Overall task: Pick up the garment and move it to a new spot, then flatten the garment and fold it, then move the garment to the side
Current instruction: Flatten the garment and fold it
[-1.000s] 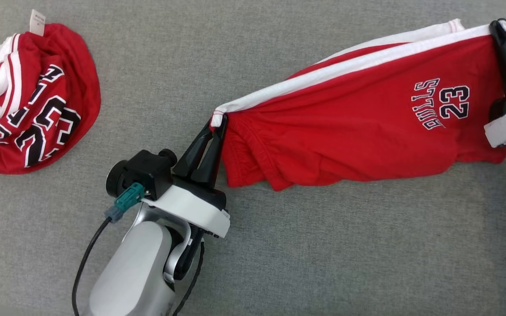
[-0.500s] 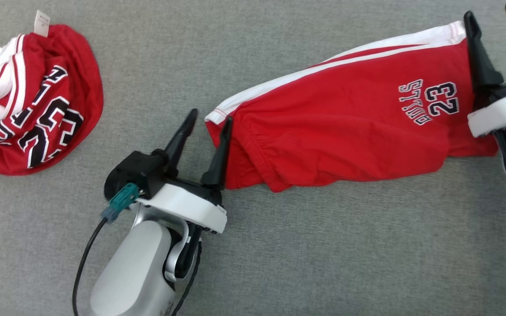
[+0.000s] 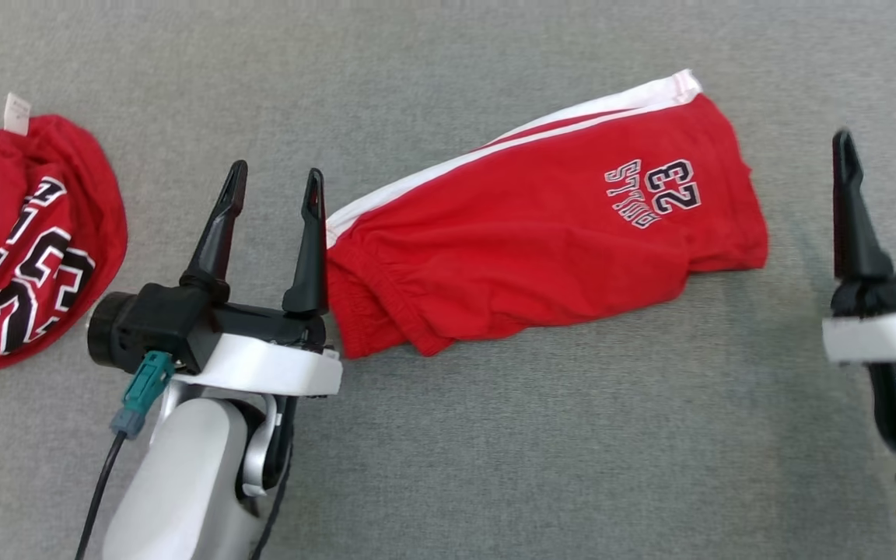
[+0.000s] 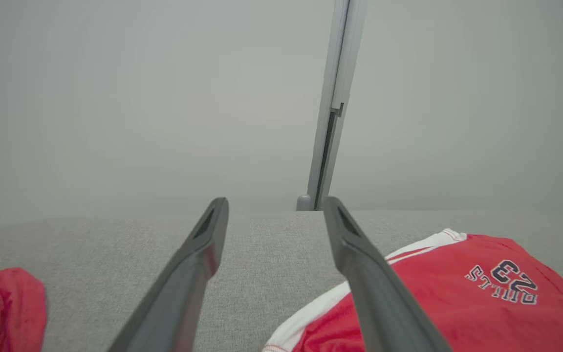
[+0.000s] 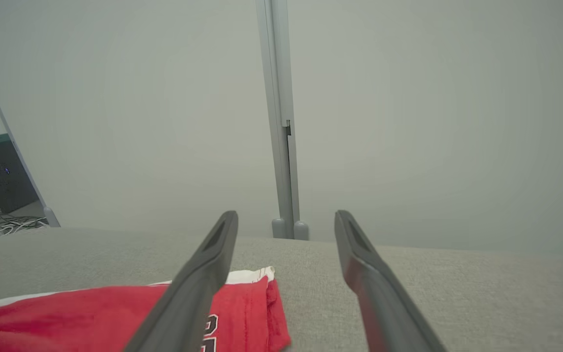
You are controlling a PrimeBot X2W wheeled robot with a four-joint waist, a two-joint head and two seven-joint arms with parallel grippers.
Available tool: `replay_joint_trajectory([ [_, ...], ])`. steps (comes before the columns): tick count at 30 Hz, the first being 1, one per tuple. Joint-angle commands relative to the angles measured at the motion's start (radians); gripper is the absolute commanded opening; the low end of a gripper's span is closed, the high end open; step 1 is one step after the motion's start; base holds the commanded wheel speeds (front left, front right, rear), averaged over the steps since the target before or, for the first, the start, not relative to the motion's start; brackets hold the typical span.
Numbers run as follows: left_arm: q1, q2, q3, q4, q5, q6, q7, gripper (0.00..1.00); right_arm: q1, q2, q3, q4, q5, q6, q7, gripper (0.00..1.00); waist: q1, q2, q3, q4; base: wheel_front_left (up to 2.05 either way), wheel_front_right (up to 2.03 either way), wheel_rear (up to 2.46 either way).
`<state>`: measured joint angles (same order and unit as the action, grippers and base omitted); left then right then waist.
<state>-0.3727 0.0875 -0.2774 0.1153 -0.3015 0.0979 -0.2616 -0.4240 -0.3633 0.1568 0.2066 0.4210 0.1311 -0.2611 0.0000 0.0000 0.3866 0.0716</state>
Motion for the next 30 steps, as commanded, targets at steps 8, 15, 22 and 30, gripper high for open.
replay_joint_trajectory([
  [8,0.06,0.051,0.022,0.012,0.072,0.007,-0.004,1.0,0.214,0.065,-0.069,-0.098,-0.046,-0.001,0.031,1.0,0.0,0.0,-0.061,-0.064,0.0,0.0,0.0],
  [15,0.119,0.057,0.03,0.022,0.081,0.011,-0.004,1.0,0.306,0.1,-0.088,-0.154,-0.067,-0.001,0.065,1.0,0.0,0.0,-0.087,-0.083,0.0,0.0,0.0],
  [22,0.152,0.05,0.04,0.021,0.075,0.009,-0.004,1.0,0.344,0.116,-0.106,-0.193,-0.075,-0.001,0.088,1.0,0.0,0.0,-0.097,-0.085,0.0,0.0,0.0],
  [30,0.147,0.045,0.047,0.024,0.079,0.004,-0.004,1.0,0.355,0.118,-0.126,-0.217,-0.089,-0.001,0.103,1.0,0.0,0.0,-0.091,-0.079,0.0,0.0,0.0],
])
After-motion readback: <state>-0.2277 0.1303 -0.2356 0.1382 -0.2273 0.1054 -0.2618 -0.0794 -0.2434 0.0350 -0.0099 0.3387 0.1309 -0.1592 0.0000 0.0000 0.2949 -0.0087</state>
